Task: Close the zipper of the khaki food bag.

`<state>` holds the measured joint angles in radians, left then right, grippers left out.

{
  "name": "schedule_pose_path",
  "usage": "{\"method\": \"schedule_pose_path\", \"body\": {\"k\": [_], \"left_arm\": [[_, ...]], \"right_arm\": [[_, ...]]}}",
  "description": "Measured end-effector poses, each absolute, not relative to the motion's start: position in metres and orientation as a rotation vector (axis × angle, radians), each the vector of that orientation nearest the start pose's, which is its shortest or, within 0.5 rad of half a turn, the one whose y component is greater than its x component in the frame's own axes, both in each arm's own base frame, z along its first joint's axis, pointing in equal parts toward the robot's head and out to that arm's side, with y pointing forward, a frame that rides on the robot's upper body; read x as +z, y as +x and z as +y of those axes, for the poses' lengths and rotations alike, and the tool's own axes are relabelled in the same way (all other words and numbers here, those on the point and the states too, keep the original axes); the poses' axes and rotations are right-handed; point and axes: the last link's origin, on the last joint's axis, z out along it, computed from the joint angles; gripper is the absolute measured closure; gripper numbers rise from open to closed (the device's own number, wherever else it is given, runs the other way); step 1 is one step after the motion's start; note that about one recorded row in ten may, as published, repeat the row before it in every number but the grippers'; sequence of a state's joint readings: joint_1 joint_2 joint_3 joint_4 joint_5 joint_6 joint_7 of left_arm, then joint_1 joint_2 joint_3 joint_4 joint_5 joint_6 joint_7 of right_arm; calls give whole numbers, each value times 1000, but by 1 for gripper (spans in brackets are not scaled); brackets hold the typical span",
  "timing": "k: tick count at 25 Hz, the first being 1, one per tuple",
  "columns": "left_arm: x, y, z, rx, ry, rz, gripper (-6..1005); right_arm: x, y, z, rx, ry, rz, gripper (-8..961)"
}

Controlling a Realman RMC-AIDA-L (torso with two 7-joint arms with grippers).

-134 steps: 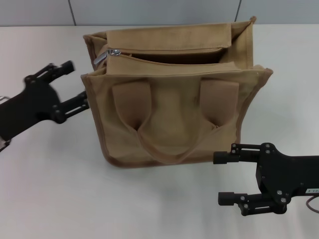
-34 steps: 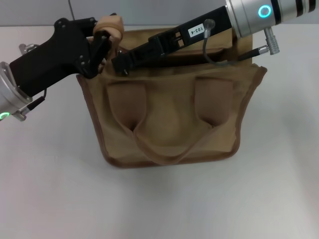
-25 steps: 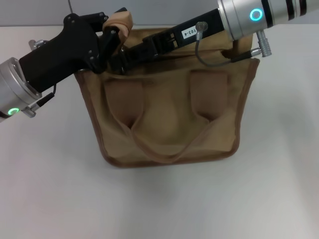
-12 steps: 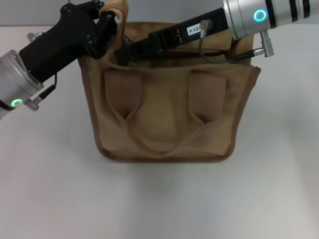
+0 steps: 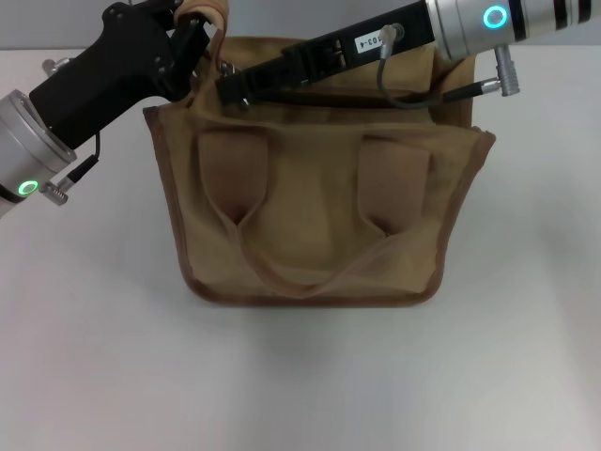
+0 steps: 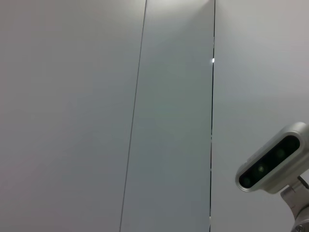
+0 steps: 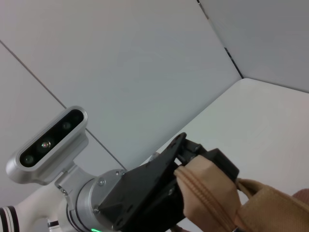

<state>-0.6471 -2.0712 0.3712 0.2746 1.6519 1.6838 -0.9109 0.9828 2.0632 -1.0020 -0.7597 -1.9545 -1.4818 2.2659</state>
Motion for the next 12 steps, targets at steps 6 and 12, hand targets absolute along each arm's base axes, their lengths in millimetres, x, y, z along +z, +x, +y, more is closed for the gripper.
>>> {"method": "schedule_pose_path", "body": {"k": [6,12], "left_arm": [[15,-215,352,-1364,-2220,-272,989],[14,-213,353,-1368,-2222,-269,989]], "right_arm": [[-20,67,409,566,-2954,1047,600],[-25,67,409,544,-2954,1014,685]]}}
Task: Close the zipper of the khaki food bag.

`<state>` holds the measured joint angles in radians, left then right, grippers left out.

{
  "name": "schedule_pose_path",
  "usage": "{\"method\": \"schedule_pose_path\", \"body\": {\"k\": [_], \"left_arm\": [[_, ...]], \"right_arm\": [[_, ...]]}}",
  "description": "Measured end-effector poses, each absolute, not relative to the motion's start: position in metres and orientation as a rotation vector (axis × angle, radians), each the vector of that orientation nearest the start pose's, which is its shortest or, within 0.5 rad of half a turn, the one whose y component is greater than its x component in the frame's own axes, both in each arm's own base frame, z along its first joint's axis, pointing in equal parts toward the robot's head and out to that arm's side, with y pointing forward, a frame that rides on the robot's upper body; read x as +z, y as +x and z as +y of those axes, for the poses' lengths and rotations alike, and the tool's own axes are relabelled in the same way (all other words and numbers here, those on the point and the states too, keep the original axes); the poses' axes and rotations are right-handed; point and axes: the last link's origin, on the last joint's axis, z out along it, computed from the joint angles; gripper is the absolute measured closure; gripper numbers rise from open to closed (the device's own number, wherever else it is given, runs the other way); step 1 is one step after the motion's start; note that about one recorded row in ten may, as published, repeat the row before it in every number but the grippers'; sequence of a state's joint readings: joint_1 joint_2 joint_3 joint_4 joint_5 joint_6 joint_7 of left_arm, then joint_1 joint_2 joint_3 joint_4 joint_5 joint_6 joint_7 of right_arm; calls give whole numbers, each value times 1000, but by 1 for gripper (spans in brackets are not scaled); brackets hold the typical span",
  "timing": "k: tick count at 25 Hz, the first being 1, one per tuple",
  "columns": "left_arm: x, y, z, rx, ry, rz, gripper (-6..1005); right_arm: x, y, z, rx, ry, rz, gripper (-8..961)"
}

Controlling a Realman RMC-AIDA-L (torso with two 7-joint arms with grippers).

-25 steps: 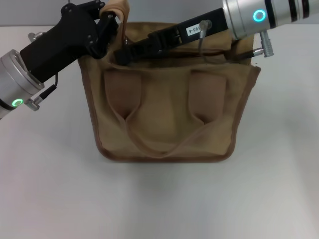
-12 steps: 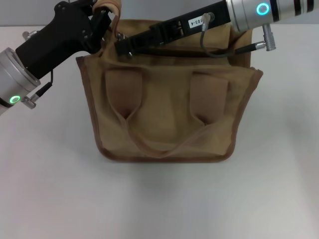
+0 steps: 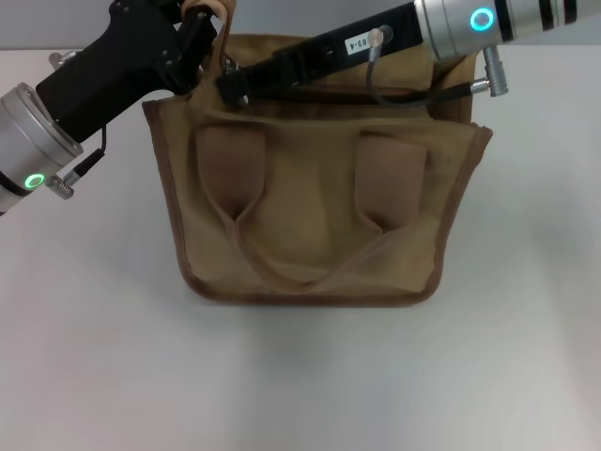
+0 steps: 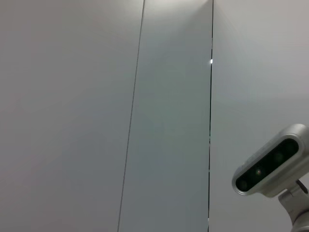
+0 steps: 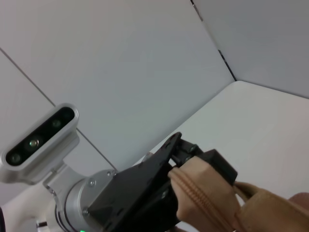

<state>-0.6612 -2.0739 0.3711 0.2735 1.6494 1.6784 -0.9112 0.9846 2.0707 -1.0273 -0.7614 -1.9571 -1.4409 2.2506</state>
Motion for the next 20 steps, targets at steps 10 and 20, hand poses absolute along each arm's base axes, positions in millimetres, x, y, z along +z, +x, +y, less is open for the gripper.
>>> {"method": "schedule_pose_path", "body": {"k": [10,20], "left_arm": [[16,-216,351,-1382,-2202,-284,988],[27,-230,344,-1394,-2135,-322,987]], "right_arm": [[-26,70,409,549,-2957,910,952],[-5,102,400,576,-2896,964,908]]}}
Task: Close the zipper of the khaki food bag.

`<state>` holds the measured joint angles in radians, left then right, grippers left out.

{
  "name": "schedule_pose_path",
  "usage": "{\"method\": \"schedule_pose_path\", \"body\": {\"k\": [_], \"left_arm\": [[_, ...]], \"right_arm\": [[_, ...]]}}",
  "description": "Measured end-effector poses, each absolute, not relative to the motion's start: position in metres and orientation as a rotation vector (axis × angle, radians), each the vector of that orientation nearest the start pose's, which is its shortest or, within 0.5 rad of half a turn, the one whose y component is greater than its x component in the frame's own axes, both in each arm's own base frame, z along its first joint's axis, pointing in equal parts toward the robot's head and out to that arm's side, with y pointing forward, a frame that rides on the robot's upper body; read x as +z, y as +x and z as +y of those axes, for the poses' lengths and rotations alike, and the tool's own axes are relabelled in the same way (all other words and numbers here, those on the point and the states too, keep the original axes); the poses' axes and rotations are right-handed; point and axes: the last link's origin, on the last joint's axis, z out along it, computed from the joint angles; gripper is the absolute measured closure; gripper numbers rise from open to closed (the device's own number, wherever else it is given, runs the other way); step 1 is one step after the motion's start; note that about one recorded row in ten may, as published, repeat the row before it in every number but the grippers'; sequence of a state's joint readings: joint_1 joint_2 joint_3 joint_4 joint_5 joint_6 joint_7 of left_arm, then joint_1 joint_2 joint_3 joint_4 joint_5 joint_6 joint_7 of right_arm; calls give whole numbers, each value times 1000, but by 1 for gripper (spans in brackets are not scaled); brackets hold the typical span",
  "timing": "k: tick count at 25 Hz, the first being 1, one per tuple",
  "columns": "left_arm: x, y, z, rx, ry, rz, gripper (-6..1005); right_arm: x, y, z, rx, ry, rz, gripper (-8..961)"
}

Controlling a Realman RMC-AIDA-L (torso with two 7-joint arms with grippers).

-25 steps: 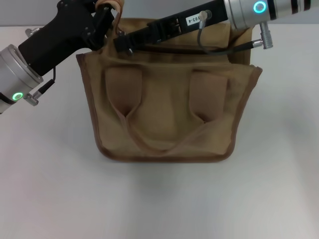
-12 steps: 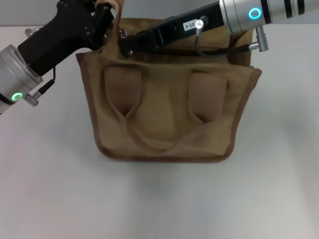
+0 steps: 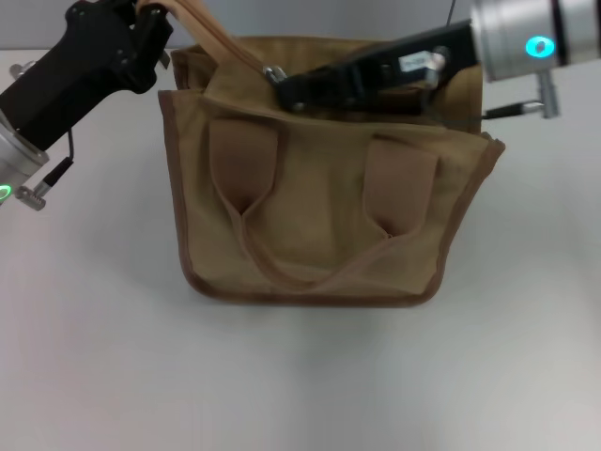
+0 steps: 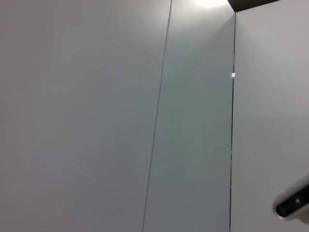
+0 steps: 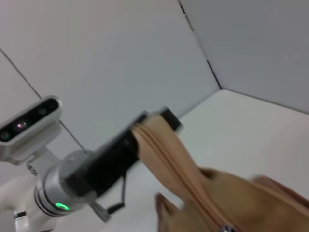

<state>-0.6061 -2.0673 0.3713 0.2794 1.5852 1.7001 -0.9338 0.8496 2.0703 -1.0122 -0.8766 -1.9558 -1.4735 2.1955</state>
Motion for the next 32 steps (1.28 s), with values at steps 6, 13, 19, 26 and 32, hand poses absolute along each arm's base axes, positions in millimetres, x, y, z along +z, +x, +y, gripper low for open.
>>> {"method": "schedule_pose_path", "body": {"k": [6,13,19,26,32], "left_arm": [[33,-240,339,-1391,-2091,-337,986],[36,-244,338,-1387,-2068,-345,985],[38,-248,337,-1379,-2058,-357,985],[38,-252,337,-1366,-2051,-378,984],[35,-254,337,-1351,-2046,-398,984]], "right_arm": [[32,147,391,634,-2769,1068,881],[67,184,384,721,-2635,1144,850],[86,200,376,829,-2588,1135,823],[97,214,344,1150,-2619,812,792],[82,224,305,1245,-2745,336,722]]}}
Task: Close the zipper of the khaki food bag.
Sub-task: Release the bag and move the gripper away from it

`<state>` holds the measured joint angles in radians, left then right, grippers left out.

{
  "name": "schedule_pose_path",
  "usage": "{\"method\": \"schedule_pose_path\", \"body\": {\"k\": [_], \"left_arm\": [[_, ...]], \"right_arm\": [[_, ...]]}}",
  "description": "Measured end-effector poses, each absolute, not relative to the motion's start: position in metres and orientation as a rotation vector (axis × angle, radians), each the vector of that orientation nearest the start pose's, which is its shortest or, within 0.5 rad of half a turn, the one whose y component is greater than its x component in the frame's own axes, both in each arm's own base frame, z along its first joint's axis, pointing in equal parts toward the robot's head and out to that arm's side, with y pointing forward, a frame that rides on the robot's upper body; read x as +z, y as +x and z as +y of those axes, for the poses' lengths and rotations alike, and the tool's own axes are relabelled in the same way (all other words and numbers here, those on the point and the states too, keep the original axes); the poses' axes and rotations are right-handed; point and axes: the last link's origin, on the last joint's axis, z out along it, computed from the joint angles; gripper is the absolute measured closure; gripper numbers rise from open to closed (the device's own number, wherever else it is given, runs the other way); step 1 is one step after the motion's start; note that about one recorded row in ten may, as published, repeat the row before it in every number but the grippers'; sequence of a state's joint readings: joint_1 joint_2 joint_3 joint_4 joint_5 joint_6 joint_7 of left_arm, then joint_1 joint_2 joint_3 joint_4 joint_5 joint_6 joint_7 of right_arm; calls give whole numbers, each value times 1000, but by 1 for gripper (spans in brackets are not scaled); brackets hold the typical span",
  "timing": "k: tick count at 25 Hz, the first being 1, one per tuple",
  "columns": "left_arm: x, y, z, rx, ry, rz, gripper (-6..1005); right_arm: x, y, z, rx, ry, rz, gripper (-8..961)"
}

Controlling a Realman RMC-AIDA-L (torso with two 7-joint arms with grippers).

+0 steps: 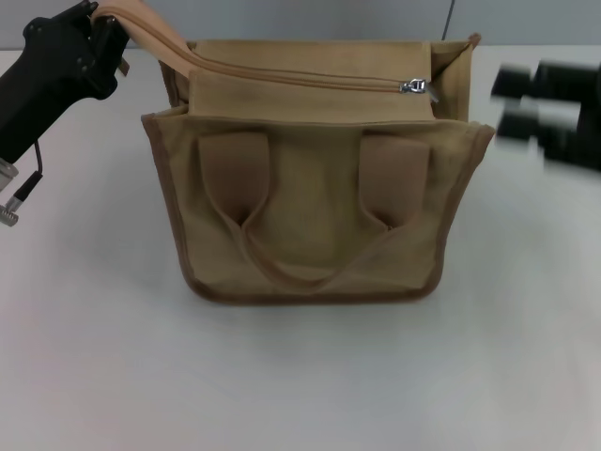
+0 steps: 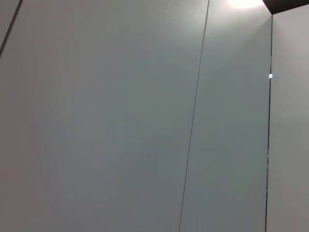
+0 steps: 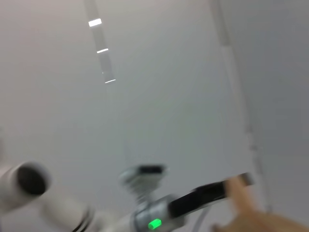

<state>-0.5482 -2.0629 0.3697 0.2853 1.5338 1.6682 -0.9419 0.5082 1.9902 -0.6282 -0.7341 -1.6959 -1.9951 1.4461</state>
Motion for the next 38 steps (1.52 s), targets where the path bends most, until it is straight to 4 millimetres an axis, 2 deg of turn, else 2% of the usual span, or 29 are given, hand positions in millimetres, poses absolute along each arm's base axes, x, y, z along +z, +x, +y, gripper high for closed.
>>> {"method": "schedule_pose_path", "body": {"k": [5,7,8,9,12,14,18,25,30,32,34,35,38], "left_arm": [[35,-258,337,-1330,-2040,-415,983],[35,-259,337,-1325,-2039,-418,983],[36,-259,337,-1323,-2038,-420,983],[36,-260,338,-1318,-2038,-424,983],[35,-261,338,-1311,-2036,-429,983],[35,-261,339,-1305,-2035,-433,982],[35,-262,339,-1301,-2035,-435,982],[33,-263,339,-1300,-2028,-447,981],[31,-272,330,-1290,-2013,-497,950],[35,-278,328,-1283,-2023,-530,919],[50,-290,323,-1228,-2088,-576,888],[50,-290,323,-1228,-2088,-576,873],[67,-303,316,-1124,-2187,-603,826]], "right_arm": [[53,242,278,1199,-2825,164,464],[40,248,272,1170,-2851,158,331],[34,250,271,1155,-2860,159,295],[19,256,267,1112,-2877,178,259],[8,262,264,1062,-2886,187,152],[-4,271,261,977,-2883,206,152],[-8,274,261,947,-2875,214,152],[-11,271,264,947,-2874,211,153],[-15,268,267,952,-2868,207,153],[-16,267,268,948,-2867,205,153],[-17,266,269,951,-2867,206,153],[-17,266,268,953,-2868,209,153],[-18,264,269,960,-2868,211,153]]}}
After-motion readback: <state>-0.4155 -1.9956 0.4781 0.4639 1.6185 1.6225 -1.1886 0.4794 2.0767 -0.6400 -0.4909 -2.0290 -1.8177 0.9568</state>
